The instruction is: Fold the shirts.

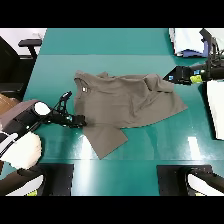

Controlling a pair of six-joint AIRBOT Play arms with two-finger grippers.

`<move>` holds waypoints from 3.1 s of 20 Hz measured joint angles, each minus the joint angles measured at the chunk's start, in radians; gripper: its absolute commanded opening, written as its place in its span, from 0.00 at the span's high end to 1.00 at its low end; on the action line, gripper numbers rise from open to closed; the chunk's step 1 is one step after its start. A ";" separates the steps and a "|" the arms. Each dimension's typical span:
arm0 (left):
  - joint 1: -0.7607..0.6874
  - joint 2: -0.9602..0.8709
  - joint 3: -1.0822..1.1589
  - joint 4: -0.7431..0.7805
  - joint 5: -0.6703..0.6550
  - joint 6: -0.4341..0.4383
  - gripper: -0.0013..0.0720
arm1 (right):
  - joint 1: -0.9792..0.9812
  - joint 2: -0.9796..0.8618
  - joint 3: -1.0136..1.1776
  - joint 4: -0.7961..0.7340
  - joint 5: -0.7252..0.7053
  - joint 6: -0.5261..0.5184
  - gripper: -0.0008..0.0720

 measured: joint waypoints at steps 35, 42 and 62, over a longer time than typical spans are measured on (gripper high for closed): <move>0.277 0.206 0.566 0.150 -0.113 0.010 0.95 | -0.262 -0.002 -0.192 0.161 -0.103 -0.077 0.97; 0.277 0.286 1.234 0.158 -0.123 0.006 0.95 | -0.359 0.289 0.327 0.150 -0.079 -0.082 0.97; 0.276 0.041 0.899 0.212 -0.296 -0.096 0.95 | -0.377 0.003 0.342 -0.125 0.287 0.106 0.97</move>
